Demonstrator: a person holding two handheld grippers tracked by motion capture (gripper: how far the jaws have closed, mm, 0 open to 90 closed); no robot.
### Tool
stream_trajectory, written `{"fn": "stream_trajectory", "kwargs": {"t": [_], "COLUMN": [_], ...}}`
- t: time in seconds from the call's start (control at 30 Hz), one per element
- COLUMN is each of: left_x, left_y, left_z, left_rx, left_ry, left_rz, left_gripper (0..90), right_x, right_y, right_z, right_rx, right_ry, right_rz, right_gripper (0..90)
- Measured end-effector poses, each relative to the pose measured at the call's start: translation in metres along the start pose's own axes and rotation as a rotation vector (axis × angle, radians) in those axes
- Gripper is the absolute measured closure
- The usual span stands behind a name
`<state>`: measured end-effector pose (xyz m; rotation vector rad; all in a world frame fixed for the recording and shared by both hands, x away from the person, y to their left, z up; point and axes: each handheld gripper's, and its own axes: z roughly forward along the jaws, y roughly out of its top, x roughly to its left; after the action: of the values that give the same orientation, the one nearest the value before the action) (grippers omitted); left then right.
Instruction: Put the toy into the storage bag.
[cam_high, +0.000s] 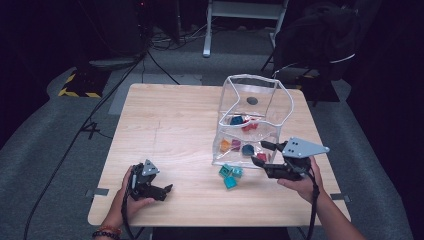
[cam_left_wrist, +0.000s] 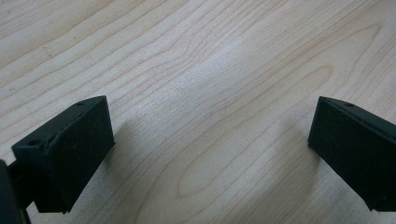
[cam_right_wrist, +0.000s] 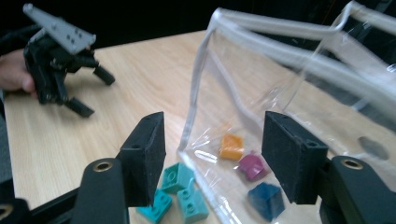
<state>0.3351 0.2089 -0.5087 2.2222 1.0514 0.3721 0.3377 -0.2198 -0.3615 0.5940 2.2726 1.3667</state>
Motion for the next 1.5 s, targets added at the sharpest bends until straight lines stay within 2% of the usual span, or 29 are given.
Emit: {"fn": "stream_trajectory", "kwargs": {"t": [0.07, 0.2, 0.5, 0.7, 1.13, 1.23, 1.43, 1.5], "left_x": [0.0, 0.0, 0.0, 0.0, 0.0, 0.0, 0.0, 0.0], "left_y": [0.0, 0.0, 0.0, 0.0, 0.0, 0.0, 0.0, 0.0], "left_z": [0.0, 0.0, 0.0, 0.0, 0.0, 0.0, 0.0, 0.0], "left_rx": [0.0, 0.0, 0.0, 0.0, 0.001, 0.0, 0.0, -0.001], "left_ry": [0.0, 0.0, 0.0, 0.0, 0.0, 0.0, 0.0, 0.0], "left_rz": [0.0, 0.0, 0.0, 0.0, 0.001, 0.0, 0.0, 0.001], "left_gripper": [0.5, 0.5, 0.5, 0.5, 0.5, 0.5, 0.5, 0.5], "right_x": [0.004, 0.014, 0.04, 0.051, 0.054, 0.054, 0.056, 0.055], "right_y": [-0.008, -0.023, -0.055, -0.077, -0.097, -0.097, -0.099, -0.099], "right_z": [0.005, 0.018, 0.045, 0.066, 0.1, 0.105, 0.112, 0.112], "right_rx": [0.015, 0.056, 0.13, 0.202, 0.263, 0.263, 0.274, 0.273], "right_ry": [0.024, 0.045, 0.126, 0.146, 0.107, 0.095, 0.084, 0.083], "right_rz": [0.013, 0.005, -0.001, 0.004, 0.051, 0.065, 0.063, 0.066], "right_gripper": [40.5, 40.5, 41.0, 41.4, 40.6, 40.6, 40.6, 43.3]}}
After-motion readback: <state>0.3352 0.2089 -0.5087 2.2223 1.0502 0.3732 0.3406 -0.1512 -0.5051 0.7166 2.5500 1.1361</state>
